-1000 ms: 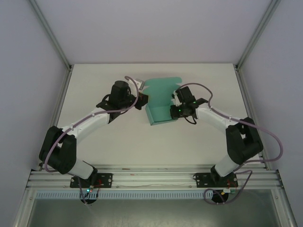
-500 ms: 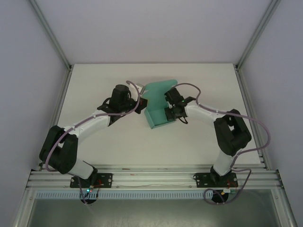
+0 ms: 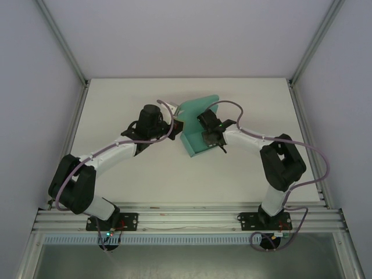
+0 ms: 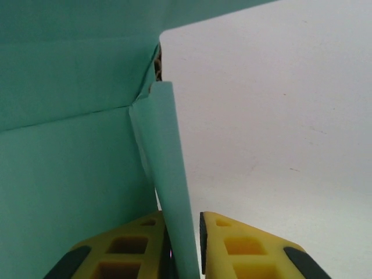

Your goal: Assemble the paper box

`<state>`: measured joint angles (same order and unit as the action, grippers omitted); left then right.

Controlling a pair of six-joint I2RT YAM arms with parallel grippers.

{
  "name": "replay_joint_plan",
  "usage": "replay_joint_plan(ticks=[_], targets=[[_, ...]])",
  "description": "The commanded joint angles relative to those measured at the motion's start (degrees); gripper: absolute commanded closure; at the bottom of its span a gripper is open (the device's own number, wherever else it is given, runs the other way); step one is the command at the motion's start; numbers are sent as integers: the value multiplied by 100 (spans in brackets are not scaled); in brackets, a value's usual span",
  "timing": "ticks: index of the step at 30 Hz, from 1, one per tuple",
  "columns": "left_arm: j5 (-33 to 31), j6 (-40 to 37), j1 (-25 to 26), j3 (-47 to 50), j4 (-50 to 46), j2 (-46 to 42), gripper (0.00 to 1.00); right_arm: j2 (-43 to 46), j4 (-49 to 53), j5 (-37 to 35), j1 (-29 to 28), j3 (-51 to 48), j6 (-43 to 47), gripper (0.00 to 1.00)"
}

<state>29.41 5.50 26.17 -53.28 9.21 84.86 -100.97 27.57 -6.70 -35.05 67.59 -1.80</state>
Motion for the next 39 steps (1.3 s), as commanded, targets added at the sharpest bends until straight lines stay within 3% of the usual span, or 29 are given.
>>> replay_joint_plan(ticks=[1,4,7,16,18,22,24,26,28,35,39], targets=[[97,118,-17,-41,345,-380,100,-119,407,-951,202,-159,-181,84],[39,118,-11,-14,340,-435,100,-176,470,-1100,211,-98,-198,87],[-1,164,-13,34,401,-494,100,-259,539,-1152,204,-27,-203,100],[-62,196,-4,63,421,-522,100,-374,540,-1643,209,41,-321,100],[-48,164,-4,70,432,-481,100,-340,516,-1686,208,55,-375,93],[124,-34,-5,52,424,-239,100,189,55,-661,202,-180,-279,71],[432,-320,-5,125,548,-76,100,508,-193,-199,204,-314,-247,70],[819,-606,-15,183,613,83,100,790,-314,111,209,-387,-247,62],[1123,-925,-20,260,673,218,100,1013,-354,303,218,-475,-242,47],[1504,-1474,-51,150,521,667,100,1448,-388,914,286,-853,-132,12],[1510,-1783,-59,238,618,743,100,1776,-441,738,363,-1075,-250,9]])
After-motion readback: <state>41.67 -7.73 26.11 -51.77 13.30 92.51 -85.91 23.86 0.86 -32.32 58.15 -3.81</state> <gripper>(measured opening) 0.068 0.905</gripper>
